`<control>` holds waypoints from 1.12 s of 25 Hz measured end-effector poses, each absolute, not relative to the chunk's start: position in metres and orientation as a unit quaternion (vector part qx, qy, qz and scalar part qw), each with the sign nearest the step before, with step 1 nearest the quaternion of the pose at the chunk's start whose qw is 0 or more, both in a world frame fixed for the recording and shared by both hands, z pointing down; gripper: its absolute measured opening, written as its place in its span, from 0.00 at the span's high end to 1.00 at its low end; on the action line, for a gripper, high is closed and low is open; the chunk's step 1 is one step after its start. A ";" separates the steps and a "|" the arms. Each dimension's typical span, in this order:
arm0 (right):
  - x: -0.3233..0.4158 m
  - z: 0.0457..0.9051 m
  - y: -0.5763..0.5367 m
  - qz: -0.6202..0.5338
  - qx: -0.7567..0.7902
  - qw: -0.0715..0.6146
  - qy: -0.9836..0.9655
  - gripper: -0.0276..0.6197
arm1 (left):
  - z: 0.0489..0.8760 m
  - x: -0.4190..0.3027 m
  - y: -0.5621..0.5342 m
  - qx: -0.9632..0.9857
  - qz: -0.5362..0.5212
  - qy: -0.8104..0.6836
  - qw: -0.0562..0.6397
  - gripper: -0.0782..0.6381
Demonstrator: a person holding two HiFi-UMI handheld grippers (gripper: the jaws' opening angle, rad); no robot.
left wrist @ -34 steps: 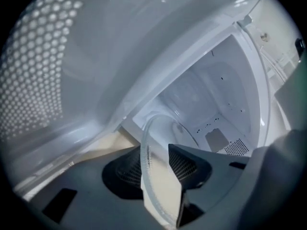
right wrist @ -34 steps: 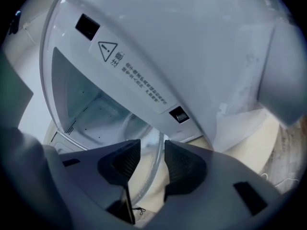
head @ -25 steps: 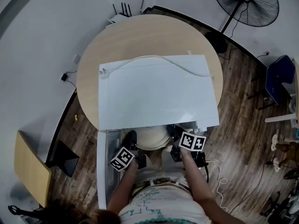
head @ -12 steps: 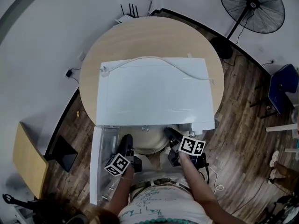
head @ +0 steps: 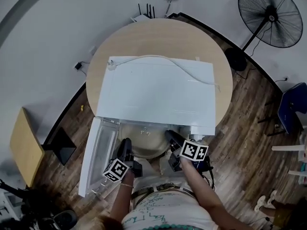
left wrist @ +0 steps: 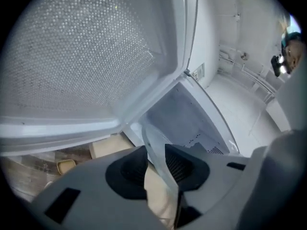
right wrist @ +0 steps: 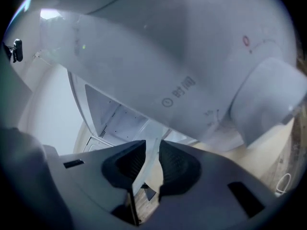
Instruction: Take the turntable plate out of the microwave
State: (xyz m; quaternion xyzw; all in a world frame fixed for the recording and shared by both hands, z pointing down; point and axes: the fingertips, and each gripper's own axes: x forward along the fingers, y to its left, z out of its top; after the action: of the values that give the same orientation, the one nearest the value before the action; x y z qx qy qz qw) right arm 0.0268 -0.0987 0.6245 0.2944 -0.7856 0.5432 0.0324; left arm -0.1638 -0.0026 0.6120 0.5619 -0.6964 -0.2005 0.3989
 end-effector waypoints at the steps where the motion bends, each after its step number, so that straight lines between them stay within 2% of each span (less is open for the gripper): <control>1: 0.027 0.622 -0.097 0.540 0.293 0.033 -0.788 0.84 | 0.611 -0.164 0.000 0.560 -0.202 -0.698 0.398 0.72; 28: 0.055 0.572 -0.034 0.511 0.363 -0.027 -0.779 0.84 | 0.561 -0.151 0.036 0.627 -0.211 -0.628 0.410 0.73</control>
State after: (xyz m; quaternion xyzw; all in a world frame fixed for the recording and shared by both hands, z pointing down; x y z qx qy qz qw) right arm 0.0547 -0.0335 0.5721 0.3629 -0.7788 0.5109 -0.0272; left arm -0.1507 0.0363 0.5607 0.6274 -0.6276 -0.2110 0.4098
